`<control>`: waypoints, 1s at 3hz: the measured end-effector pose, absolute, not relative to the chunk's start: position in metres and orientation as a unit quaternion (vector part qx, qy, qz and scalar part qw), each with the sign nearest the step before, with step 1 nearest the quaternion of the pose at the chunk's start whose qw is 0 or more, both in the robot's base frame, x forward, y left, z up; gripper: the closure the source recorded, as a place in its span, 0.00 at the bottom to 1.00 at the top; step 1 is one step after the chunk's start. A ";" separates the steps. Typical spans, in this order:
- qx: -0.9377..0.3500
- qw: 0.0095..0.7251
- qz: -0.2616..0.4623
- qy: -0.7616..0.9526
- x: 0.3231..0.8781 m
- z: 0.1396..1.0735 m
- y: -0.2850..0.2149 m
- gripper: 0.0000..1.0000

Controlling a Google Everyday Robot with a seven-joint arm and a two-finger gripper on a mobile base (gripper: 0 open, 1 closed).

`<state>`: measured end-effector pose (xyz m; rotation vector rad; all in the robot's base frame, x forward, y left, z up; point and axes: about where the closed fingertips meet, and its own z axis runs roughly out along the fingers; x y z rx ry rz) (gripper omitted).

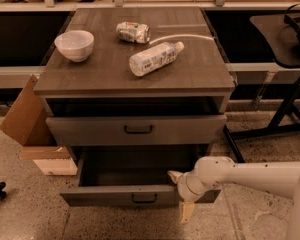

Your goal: Open middle drawer

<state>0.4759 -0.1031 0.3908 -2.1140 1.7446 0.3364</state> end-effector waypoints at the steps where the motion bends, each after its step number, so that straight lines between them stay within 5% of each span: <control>1: -0.754 0.166 0.124 0.624 0.463 0.397 -0.099 0.14; 3: -0.749 0.152 0.125 0.633 0.431 0.418 -0.099 0.60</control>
Offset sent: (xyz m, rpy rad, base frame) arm -0.0467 0.0029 0.0397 -0.0666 0.0463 -0.0207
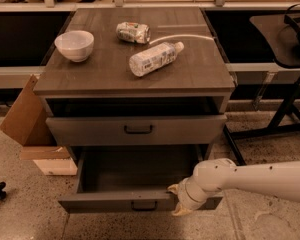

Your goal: Open middle drawer

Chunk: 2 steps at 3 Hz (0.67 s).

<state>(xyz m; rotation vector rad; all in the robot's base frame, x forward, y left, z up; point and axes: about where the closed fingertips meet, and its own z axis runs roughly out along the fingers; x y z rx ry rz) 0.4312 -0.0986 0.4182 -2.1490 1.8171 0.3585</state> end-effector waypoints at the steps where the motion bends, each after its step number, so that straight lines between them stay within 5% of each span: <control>1: -0.746 0.148 0.135 0.635 0.419 0.420 -0.098 0.84; 2: -0.746 0.148 0.135 0.635 0.419 0.421 -0.098 0.82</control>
Offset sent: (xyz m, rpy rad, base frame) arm -0.0116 0.0006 0.0014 0.0068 0.0194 -0.0022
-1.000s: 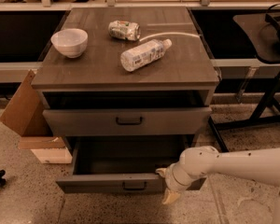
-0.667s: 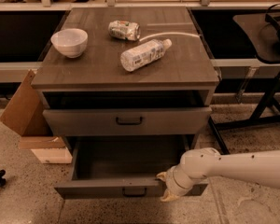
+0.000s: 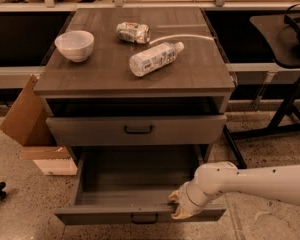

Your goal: Open middle drawer

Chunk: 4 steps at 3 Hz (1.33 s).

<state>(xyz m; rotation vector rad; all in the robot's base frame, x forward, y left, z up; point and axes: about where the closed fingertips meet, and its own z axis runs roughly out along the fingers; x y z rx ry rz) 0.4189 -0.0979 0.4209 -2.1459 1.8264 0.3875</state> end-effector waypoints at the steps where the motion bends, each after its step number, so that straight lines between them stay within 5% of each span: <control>1: -0.746 0.148 0.135 0.635 0.419 0.421 -0.098 0.59; 3: -0.747 0.147 0.137 0.634 0.417 0.419 -0.097 0.04; 4: -0.749 0.148 0.140 0.630 0.417 0.419 -0.098 0.00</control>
Offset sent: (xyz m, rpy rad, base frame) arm 0.0000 0.0000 0.0000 0.0000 0.0000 0.0000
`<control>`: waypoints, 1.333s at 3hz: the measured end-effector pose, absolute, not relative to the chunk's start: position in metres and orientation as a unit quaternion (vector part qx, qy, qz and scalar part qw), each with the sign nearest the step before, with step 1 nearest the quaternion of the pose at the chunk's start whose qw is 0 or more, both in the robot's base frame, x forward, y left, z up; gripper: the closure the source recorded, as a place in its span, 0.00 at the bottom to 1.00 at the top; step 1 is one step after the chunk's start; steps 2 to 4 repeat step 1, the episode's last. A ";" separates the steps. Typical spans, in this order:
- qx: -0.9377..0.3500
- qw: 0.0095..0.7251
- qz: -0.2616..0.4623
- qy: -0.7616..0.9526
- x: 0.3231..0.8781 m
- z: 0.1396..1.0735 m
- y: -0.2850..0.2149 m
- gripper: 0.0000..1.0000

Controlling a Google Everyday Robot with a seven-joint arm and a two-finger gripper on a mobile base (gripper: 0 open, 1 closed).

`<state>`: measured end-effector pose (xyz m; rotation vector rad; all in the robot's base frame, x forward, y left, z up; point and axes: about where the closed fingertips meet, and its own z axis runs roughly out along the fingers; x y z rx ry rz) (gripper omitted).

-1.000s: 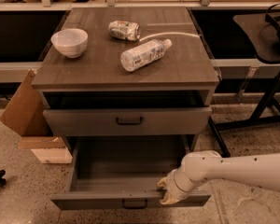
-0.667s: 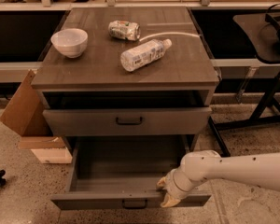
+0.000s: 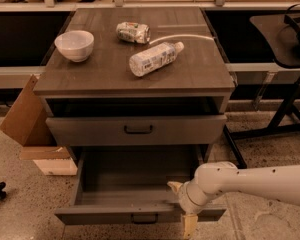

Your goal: Open middle drawer

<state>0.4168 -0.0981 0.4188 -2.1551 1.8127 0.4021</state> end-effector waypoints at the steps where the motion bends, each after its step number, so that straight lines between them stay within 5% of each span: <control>1: -0.749 0.154 0.119 0.634 0.419 0.436 -0.118 0.00; 4: -0.749 0.154 0.119 0.634 0.419 0.436 -0.118 0.00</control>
Offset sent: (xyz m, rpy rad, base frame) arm 0.0000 0.0000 0.0000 0.0000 0.0000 0.0000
